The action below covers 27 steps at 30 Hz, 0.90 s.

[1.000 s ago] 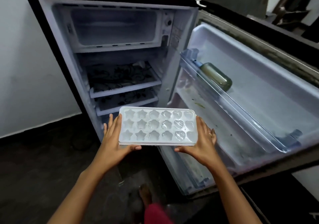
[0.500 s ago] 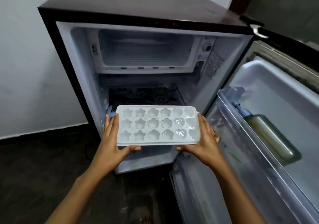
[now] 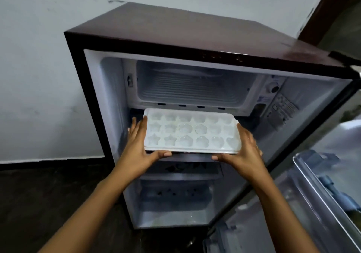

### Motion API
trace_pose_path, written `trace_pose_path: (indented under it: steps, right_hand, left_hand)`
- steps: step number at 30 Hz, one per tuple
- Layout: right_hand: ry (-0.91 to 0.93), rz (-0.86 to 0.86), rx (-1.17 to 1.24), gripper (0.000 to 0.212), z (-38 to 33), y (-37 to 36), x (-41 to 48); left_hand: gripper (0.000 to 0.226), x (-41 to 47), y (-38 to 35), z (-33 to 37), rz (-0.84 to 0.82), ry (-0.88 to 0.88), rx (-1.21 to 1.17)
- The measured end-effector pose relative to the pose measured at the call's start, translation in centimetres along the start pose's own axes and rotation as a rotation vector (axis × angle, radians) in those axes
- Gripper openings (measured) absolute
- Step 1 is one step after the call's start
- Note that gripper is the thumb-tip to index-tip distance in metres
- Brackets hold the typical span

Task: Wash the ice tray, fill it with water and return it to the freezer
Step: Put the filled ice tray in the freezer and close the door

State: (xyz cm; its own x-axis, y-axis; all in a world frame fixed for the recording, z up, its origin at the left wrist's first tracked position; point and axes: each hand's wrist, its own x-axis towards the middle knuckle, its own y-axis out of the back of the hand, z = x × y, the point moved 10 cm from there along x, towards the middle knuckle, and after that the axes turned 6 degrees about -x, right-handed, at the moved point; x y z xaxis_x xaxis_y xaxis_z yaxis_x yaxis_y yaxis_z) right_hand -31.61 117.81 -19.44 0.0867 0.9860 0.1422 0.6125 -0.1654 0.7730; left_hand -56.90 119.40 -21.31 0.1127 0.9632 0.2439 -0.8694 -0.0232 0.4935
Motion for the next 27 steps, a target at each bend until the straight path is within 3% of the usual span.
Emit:
trace_pose_path:
  steps: [3,9,13,17,27]
  right_hand:
    - [0.014,0.043,-0.026,0.110,-0.2,0.4,2.5]
    - [0.063,0.047,0.054,0.108,-0.5,0.0,7.3]
    - [0.114,0.039,0.139,0.090,-1.2,0.1,10.2]
    - [0.144,-0.020,0.196,0.092,-1.6,-0.5,12.8]
    - [0.126,-0.063,0.347,0.070,-0.7,-1.4,17.5]
  left_hand:
    - [0.135,2.5,0.5,-0.2,0.029,-0.018,0.006]
    - [0.119,6.5,0.9,0.0,0.041,-0.014,0.025]
    - [0.122,9.0,1.1,-0.7,0.065,0.007,0.079]
    - [0.108,11.6,0.9,-1.0,0.069,0.035,0.063]
    - [0.093,17.0,-0.1,-2.0,0.077,0.081,0.033]
